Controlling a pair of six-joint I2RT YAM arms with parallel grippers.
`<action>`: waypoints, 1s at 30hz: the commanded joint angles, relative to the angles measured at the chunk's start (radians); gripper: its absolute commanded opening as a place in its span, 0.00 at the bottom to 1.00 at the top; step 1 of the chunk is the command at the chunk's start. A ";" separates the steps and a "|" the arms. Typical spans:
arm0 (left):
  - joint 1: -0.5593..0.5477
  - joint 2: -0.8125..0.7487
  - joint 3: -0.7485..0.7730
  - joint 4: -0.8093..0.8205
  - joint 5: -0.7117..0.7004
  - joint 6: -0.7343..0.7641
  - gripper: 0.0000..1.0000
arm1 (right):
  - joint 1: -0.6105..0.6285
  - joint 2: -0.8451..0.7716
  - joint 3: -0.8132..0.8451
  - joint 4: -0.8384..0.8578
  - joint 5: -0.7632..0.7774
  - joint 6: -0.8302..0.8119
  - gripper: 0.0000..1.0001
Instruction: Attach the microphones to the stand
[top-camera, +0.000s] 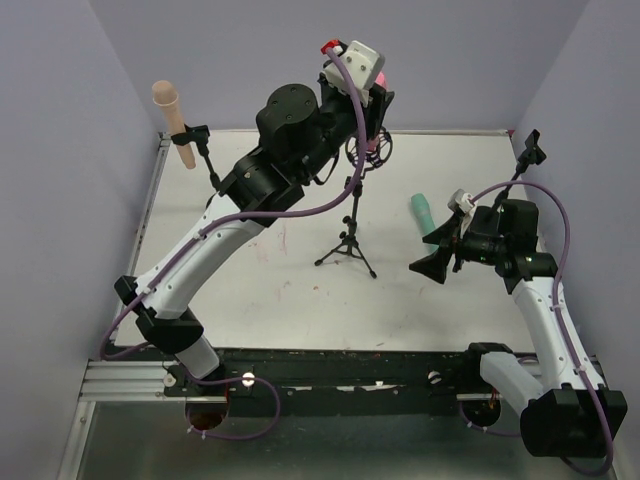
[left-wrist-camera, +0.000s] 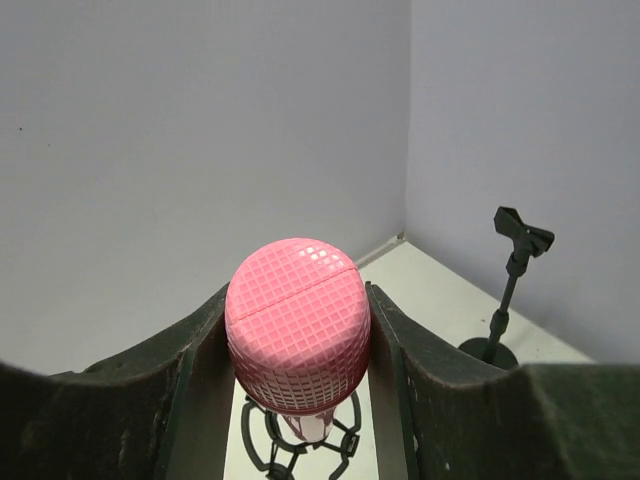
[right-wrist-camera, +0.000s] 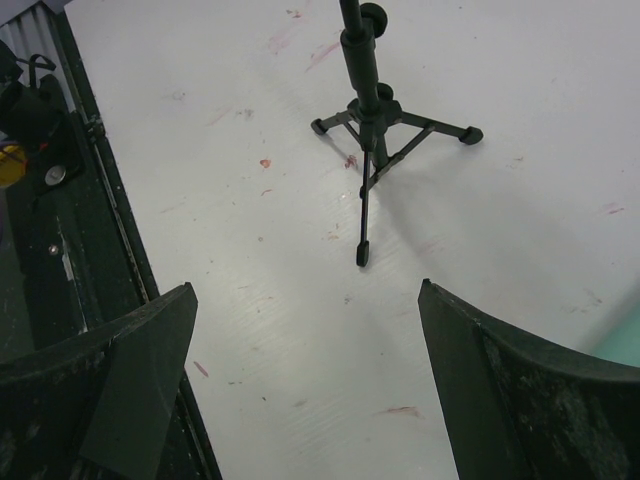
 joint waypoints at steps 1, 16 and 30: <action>0.020 -0.003 -0.038 0.004 0.047 -0.046 0.00 | -0.003 -0.011 -0.008 0.006 0.018 -0.019 1.00; 0.053 -0.023 -0.168 0.036 0.083 -0.099 0.01 | -0.005 -0.008 -0.011 0.006 0.020 -0.023 1.00; 0.070 -0.074 -0.234 0.096 0.047 -0.014 0.01 | -0.003 -0.002 -0.014 0.006 0.018 -0.025 1.00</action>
